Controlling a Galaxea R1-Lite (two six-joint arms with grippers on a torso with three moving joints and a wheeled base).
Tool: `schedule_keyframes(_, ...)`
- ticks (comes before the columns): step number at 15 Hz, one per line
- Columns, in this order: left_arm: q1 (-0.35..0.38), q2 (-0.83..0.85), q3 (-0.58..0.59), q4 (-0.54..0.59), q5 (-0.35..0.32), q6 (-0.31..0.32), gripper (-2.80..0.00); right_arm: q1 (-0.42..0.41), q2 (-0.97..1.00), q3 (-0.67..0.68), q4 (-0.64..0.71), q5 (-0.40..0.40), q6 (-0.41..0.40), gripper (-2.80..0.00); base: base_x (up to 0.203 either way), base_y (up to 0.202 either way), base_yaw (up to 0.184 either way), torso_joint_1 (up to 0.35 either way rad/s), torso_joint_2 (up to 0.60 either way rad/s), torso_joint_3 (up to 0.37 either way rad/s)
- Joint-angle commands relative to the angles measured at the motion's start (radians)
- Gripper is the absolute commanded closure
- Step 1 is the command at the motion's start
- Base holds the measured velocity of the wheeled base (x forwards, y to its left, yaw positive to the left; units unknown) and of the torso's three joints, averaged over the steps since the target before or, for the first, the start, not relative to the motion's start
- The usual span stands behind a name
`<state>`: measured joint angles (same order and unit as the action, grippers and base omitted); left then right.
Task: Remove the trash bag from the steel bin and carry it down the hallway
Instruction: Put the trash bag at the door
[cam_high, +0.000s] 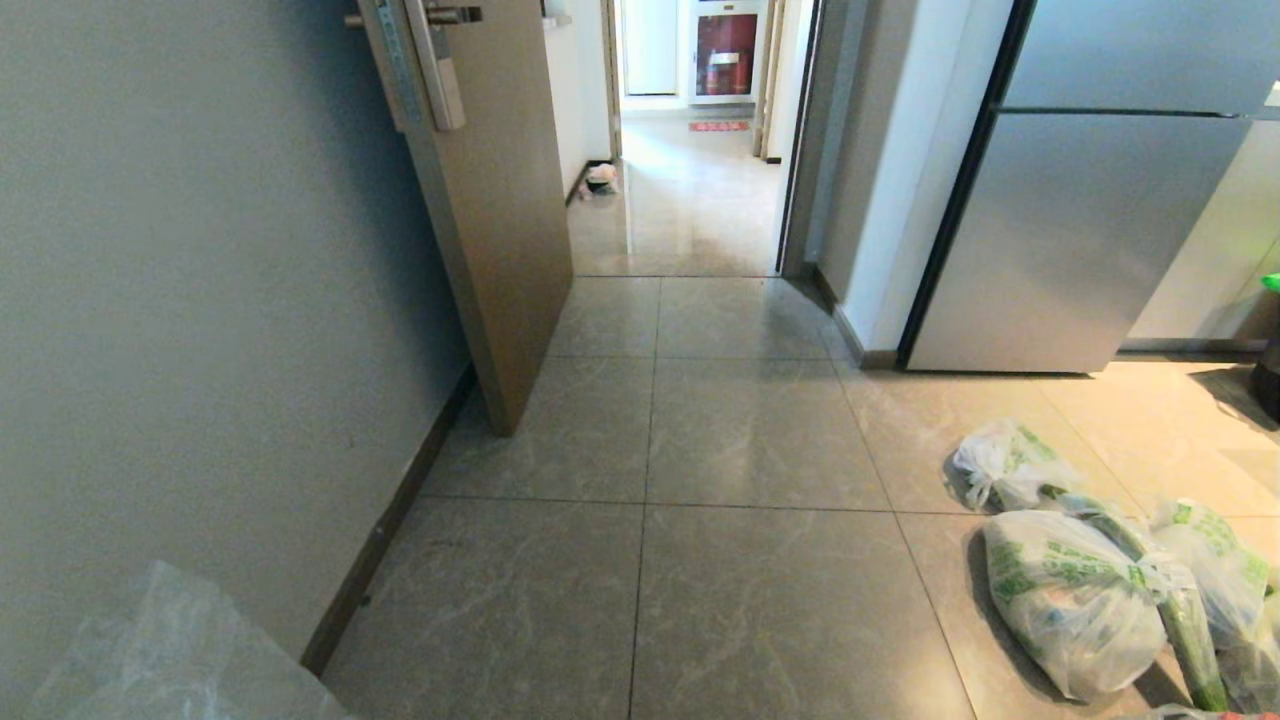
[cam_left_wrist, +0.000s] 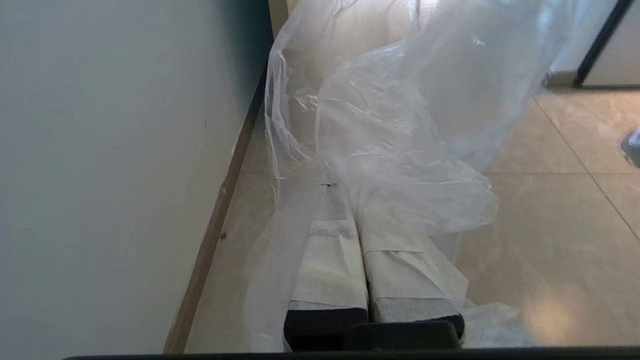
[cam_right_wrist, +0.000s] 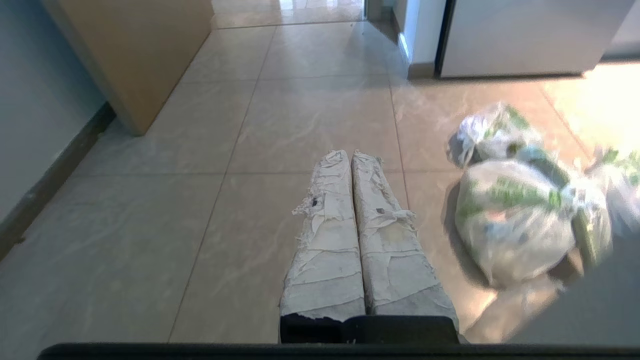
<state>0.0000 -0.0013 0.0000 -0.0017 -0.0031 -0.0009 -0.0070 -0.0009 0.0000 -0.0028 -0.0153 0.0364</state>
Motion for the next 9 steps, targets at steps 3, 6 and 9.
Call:
schedule_keyframes(3, 0.0, 0.001, 0.0, 0.0, 0.0, -0.001, 0.0, 0.0, -0.001, 0.002, 0.0, 0.0, 0.0, 0.0, 0.192, 0.0, 0.001, 0.003, 0.0, 0.001)
schedule_keyframes(6, 0.0, 0.001, 0.001, 0.0, 0.0, -0.001, 0.0, -0.001, -0.001, 0.002, 0.0, 0.0, 0.0, 0.0, 0.192, 0.0, 0.0, 0.002, 0.0, 0.005)
schedule_keyframes(9, 0.0, 0.001, 0.0, 0.0, 0.0, 0.0, 0.0, -0.001, -0.001, 0.002, 0.0, 0.0, 0.0, 0.0, 0.19, 0.0, 0.0, 0.001, 0.0, 0.002)
